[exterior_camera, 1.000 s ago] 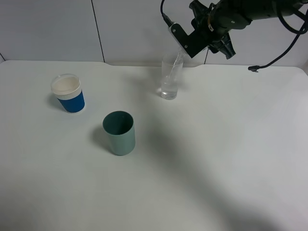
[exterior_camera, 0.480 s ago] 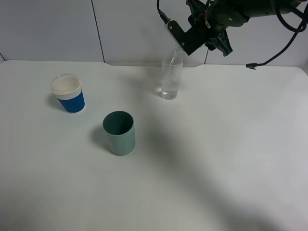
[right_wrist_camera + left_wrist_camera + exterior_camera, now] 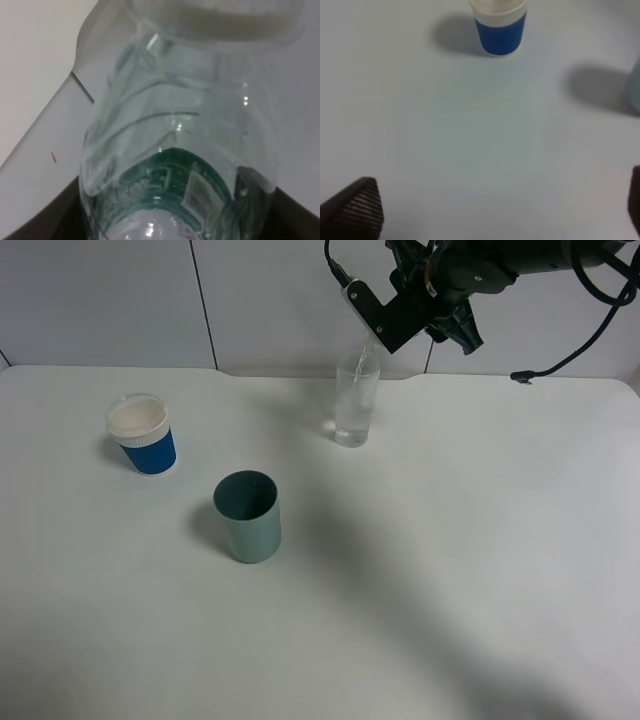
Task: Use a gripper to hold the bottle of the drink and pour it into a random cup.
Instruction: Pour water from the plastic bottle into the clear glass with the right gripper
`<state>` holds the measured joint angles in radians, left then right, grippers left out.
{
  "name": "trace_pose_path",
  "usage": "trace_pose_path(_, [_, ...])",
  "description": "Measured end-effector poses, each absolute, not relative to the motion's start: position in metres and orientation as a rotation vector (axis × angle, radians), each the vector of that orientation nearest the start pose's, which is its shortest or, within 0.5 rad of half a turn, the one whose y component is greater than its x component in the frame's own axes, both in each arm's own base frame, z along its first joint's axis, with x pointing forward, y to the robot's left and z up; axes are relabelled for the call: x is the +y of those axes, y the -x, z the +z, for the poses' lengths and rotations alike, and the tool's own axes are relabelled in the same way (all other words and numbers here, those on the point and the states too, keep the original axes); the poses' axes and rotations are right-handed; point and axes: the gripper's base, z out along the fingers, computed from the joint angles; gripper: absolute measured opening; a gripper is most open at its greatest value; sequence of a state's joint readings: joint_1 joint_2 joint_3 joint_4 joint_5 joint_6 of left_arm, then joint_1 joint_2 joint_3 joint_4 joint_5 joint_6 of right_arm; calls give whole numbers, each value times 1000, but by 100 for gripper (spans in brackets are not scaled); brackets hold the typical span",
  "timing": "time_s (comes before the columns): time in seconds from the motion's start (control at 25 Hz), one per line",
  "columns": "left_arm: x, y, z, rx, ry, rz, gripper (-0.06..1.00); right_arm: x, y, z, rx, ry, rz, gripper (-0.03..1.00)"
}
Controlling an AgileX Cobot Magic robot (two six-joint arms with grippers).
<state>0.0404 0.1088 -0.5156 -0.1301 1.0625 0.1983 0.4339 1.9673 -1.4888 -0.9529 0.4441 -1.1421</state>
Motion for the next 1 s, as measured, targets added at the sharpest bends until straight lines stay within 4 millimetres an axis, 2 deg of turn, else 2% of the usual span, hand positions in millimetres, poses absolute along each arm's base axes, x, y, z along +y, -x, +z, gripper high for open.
trace_pose_path(1.0, [-10, -11, 282, 2125, -167, -17, 99, 167, -422, 243, 927, 2318, -1251, 56])
